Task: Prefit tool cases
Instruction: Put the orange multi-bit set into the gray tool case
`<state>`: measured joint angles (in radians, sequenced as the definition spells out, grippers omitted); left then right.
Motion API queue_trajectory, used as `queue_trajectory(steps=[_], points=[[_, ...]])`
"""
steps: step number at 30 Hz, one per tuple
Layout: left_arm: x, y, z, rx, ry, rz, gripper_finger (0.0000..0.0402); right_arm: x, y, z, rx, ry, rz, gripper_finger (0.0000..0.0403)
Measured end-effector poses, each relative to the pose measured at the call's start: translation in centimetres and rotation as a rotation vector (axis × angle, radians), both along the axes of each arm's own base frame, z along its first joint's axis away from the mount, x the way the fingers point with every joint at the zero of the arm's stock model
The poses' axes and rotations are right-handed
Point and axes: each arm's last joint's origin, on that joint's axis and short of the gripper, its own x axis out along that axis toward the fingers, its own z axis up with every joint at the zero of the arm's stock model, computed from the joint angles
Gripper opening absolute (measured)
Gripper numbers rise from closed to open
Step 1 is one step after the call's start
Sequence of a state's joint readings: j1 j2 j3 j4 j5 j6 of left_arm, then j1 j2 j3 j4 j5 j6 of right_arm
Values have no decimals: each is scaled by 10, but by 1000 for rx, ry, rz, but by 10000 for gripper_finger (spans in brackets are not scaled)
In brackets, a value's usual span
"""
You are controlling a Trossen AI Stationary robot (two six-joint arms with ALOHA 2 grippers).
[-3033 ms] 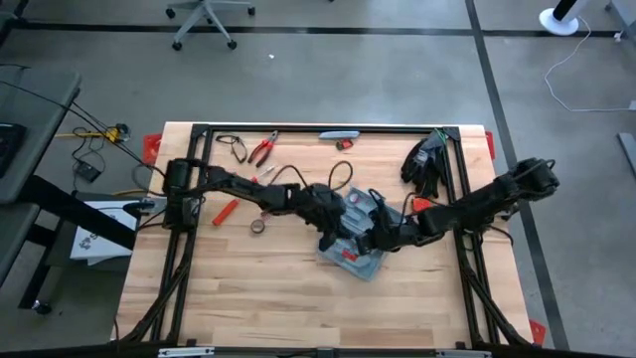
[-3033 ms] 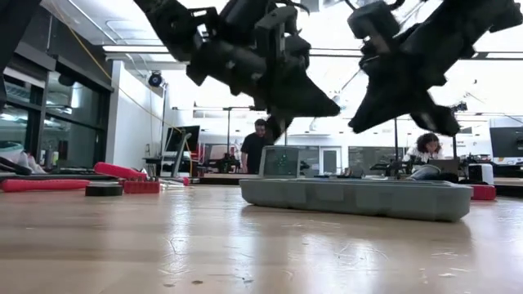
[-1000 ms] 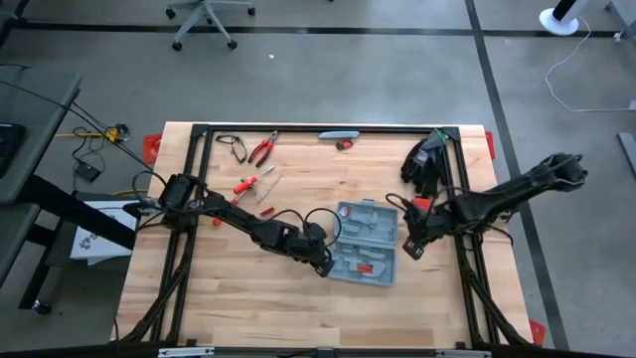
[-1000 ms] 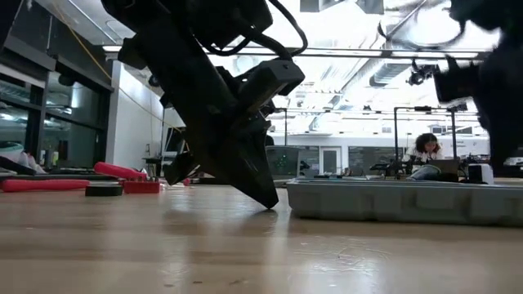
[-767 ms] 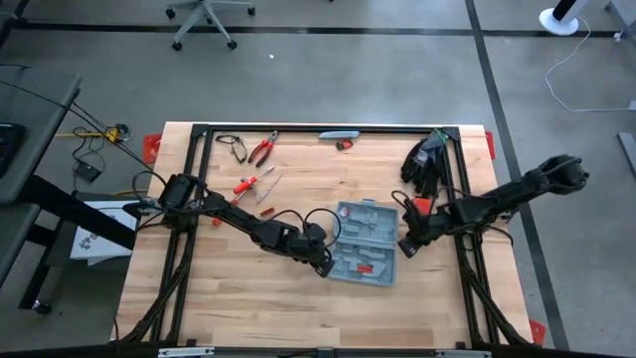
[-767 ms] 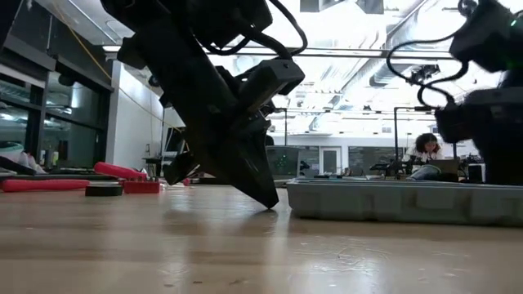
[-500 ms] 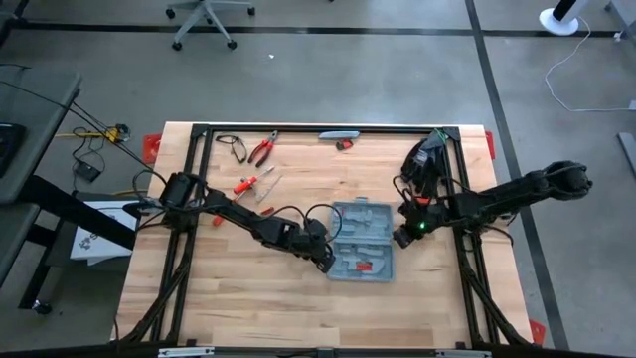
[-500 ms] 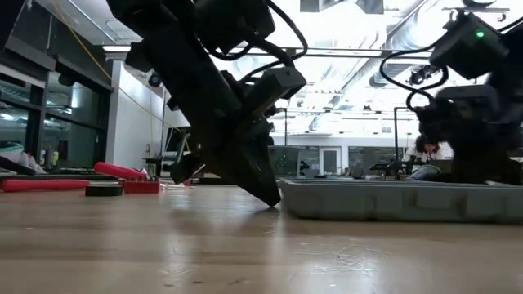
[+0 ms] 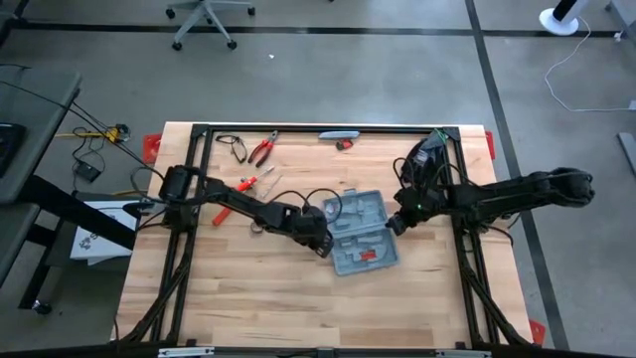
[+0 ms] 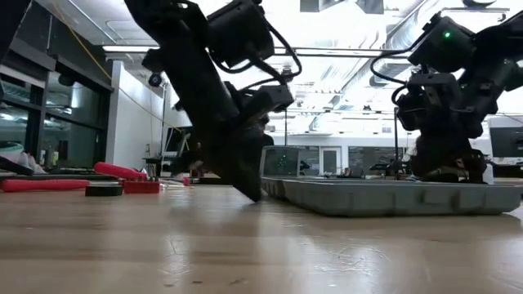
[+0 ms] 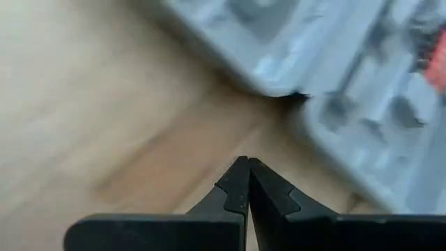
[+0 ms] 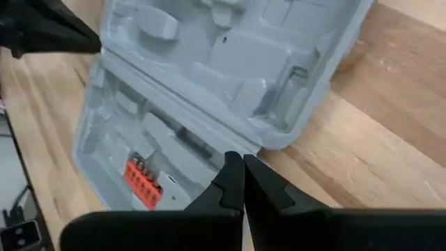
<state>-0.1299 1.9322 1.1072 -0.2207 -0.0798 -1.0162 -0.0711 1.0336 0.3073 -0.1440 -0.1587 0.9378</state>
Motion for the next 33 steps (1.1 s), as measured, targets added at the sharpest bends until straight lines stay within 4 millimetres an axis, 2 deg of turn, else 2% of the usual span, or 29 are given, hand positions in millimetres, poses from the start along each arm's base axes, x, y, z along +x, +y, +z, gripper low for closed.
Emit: queue_trajectory(steps=[4,9,11,15,20,26,33], points=[[-11,4,22,83,11,48,0,-3,2,2,-3,7,4,0],[-29,8,49,157,48,81,0,-17,7,-8,-29,192,-11,0],[-35,10,61,183,36,95,0,-19,11,-10,-34,215,16,0],[-51,11,86,259,14,132,0,-7,16,-9,-13,130,51,0],[-73,18,111,346,17,171,0,10,16,-19,32,81,7,0],[-100,24,118,379,184,147,0,11,16,-20,41,84,-11,0],[-113,24,103,397,234,137,0,6,13,15,16,-148,-100,0]])
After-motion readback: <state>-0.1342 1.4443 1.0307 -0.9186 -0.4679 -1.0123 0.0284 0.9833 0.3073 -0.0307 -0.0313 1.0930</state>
